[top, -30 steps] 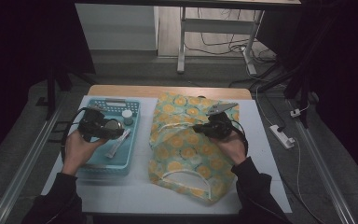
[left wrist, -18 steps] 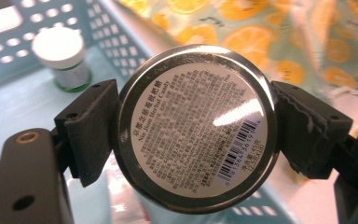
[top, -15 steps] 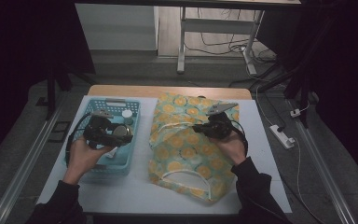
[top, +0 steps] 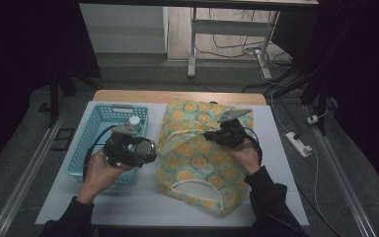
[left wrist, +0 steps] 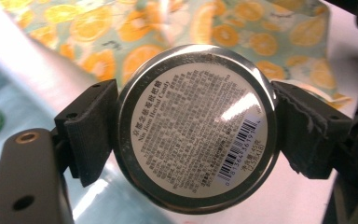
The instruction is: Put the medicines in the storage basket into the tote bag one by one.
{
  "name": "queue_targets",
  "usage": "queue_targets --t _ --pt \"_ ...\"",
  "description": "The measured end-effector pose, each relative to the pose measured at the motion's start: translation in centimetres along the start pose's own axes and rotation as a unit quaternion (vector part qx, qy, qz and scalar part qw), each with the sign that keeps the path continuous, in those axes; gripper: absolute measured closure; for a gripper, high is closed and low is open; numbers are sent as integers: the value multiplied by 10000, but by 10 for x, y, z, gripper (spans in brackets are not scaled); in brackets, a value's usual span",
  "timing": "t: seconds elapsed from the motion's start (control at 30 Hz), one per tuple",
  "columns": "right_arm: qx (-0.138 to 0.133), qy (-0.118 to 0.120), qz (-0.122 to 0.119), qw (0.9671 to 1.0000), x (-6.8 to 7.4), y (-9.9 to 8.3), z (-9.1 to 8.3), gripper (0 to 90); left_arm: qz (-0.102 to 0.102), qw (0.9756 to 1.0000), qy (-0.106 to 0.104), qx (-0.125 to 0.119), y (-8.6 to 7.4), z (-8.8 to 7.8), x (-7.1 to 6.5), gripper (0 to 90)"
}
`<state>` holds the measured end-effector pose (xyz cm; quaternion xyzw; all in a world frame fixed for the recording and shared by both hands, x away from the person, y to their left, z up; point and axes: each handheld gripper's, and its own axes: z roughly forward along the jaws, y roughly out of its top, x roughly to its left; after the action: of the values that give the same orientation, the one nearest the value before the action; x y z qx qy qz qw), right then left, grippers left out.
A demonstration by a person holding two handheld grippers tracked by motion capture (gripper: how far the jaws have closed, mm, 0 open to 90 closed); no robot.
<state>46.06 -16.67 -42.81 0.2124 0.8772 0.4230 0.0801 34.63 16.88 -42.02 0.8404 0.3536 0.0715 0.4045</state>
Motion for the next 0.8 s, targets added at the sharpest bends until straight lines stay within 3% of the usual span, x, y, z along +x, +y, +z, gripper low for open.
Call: queue_targets --t 0.47,0.8 --pt "-1 -1 -2 10000 0 0 2 900 359 9984 -388 213 15 42 -30 206" --pt "-9 -8 -7 10000 1 0 2 900 409 9968 -625 294 23 75 -40 206"
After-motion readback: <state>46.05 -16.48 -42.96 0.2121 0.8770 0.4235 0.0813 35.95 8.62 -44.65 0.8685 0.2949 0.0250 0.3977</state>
